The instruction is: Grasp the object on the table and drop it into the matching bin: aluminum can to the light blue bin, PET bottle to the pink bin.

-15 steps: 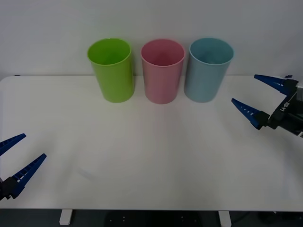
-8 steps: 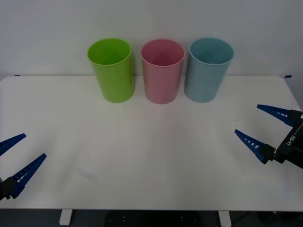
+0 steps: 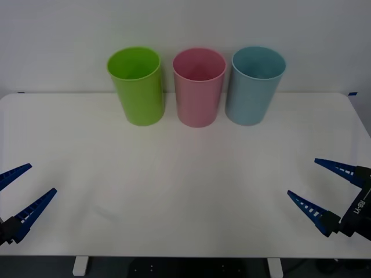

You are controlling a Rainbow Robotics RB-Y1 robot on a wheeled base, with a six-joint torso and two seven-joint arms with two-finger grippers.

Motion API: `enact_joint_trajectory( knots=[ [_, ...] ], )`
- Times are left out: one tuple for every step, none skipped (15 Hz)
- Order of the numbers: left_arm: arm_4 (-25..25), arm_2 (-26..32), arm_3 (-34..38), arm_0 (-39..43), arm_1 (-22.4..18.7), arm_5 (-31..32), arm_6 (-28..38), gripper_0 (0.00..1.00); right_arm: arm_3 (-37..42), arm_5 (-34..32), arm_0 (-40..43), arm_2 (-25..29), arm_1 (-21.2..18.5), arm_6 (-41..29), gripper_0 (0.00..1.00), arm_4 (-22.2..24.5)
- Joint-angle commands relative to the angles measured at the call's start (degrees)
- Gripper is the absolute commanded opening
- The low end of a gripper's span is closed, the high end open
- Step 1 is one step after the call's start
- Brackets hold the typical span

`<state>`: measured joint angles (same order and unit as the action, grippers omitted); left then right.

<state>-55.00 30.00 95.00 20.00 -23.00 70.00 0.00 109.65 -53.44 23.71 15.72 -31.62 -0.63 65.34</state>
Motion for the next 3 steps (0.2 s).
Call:
enact_joint_trajectory(
  knots=[
    [0.0,0.0,0.0,0.0,0.0,0.0,0.0,1.00,0.0,-0.3,0.2,-0.3,0.1,0.0,1.00,0.5],
    [0.0,0.0,0.0,0.0,0.0,0.0,0.0,1.00,0.0,-0.3,0.2,-0.3,0.1,0.0,1.00,0.5],
    [0.0,0.0,0.0,0.0,0.0,0.0,0.0,1.00,0.0,-0.3,0.2,-0.3,0.1,0.0,1.00,0.5]
  ],
)
